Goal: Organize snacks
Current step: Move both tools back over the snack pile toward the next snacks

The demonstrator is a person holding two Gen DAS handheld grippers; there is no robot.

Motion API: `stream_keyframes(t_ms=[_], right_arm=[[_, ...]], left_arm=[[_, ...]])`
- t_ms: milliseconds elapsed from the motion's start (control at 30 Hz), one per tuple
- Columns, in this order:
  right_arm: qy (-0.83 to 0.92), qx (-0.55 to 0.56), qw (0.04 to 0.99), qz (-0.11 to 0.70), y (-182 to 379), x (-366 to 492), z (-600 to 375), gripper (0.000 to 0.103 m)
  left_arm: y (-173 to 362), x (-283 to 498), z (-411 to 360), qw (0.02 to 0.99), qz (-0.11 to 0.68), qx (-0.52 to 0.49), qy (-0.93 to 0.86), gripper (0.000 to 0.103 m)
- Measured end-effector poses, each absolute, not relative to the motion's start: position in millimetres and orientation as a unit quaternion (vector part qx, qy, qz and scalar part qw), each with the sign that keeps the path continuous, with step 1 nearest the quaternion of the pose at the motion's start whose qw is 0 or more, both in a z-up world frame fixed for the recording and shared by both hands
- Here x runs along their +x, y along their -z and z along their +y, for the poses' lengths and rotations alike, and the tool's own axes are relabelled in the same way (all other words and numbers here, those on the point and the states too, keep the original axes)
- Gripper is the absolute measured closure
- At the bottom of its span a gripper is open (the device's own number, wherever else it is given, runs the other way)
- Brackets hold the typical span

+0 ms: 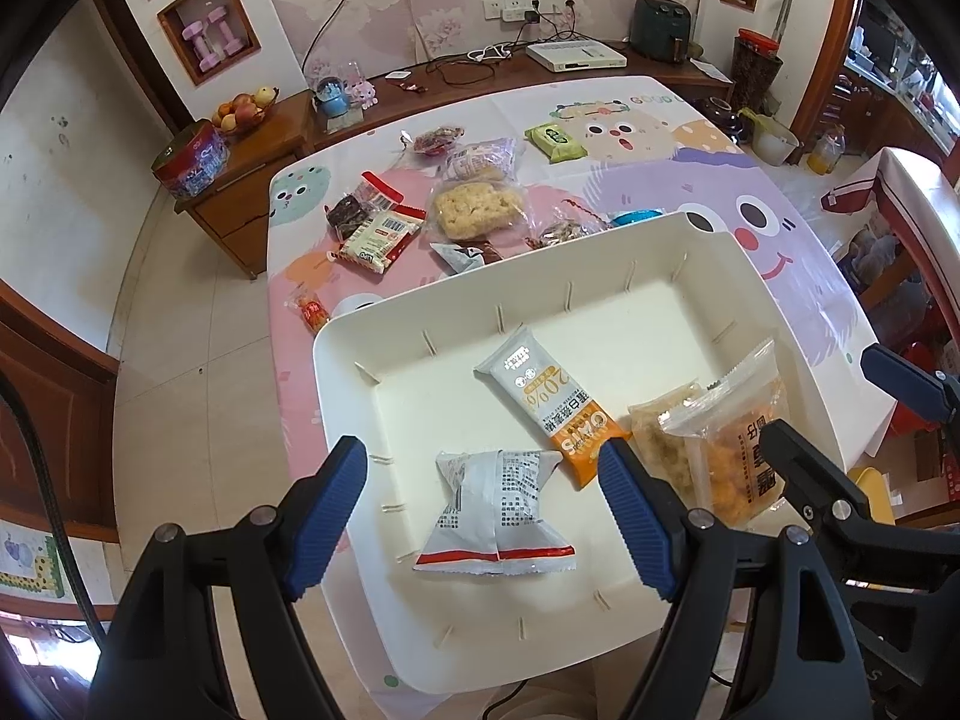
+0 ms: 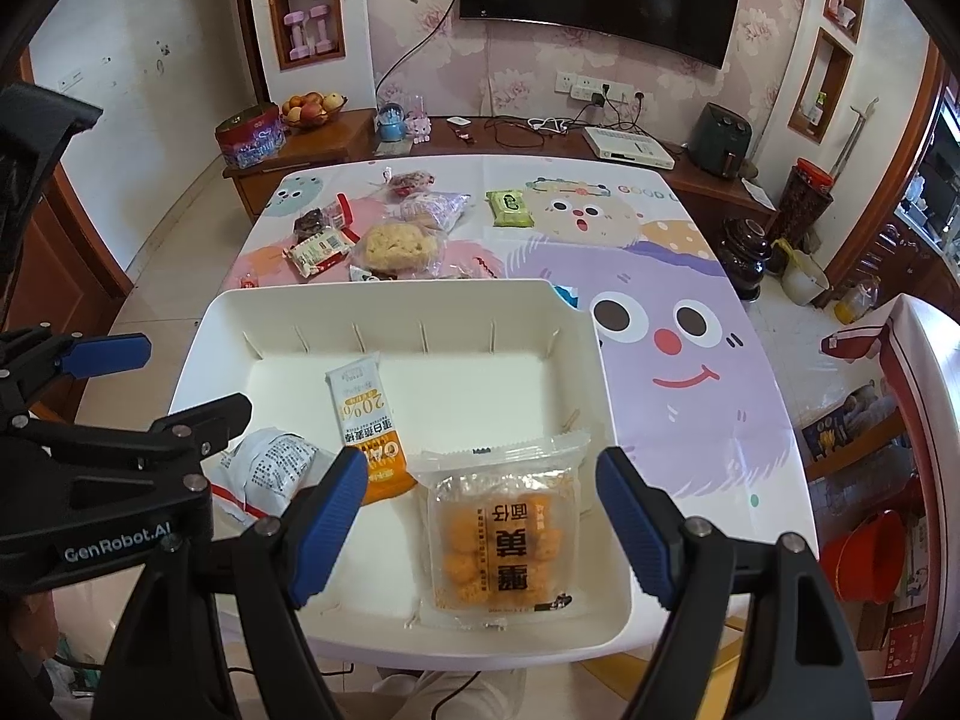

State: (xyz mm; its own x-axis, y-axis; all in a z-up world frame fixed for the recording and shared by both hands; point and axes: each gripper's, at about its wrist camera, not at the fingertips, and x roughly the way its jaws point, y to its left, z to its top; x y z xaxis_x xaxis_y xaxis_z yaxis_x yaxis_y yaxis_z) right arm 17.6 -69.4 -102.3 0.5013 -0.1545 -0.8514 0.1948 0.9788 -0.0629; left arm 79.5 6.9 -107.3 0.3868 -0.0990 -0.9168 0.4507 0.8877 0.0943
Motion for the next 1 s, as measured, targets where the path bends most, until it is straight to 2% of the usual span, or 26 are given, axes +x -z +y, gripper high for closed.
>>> stream_keyframes(t_ms=[533, 1000], right_arm=[[0.108, -0.012, 0.885, 0.452, 64, 44, -74, 0.024], [0.076, 0.059, 0.874, 0.477, 50, 96, -134, 0.024]], left_arm=[[54, 121, 14, 0.860, 0.472, 0.117, 0.152, 0.024], [45, 181, 32, 0.873, 0.465, 0.067, 0.127, 0.020]])
